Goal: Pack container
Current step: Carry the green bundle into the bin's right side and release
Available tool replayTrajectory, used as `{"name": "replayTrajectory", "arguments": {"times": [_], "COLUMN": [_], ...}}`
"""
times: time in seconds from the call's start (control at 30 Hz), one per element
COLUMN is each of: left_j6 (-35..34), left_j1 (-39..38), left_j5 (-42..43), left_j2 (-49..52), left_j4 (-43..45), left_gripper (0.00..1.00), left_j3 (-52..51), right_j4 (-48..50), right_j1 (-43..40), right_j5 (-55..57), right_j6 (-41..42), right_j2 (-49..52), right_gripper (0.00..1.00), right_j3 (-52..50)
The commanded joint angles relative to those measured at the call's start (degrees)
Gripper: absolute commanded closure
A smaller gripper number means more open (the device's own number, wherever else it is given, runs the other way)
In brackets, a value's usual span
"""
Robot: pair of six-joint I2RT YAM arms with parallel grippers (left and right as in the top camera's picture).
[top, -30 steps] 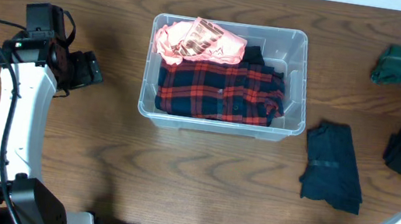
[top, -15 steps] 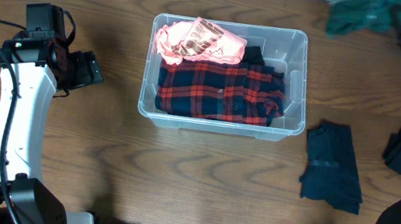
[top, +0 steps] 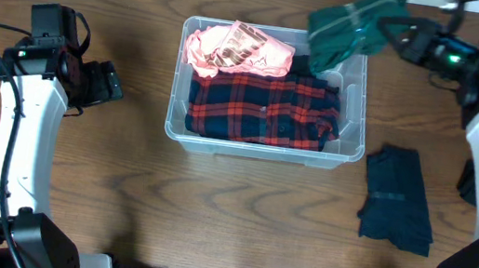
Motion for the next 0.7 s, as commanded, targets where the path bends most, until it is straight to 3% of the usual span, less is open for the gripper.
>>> {"name": "replayTrajectory", "arguments": {"times": [0.0,0.3,0.67], "left_j6": [0.3,0.3,0.3], "left_j1": [0.2,0.2,0.2], "left_j5": [-0.2,-0.2,-0.2], "left_j2": [0.3,0.3,0.3], "left_j4": [0.0,0.1,0.1], "left_gripper": [0.02,0.02,0.02], "left_j3": [0.0,0.0,0.0], "right_j4": [-1.4,-8.2,-8.1], "right_j1": [2.8,6.7,11.3], "right_j5": [3.4,15.1,23.3], "right_j6": [-2.5,-1.5,1.5], "right_j2": [-1.3,-1.3,-0.8], "right_gripper": [0.99,0.99,0.99], "right_j3": [0.4,0.3,-1.0]}}
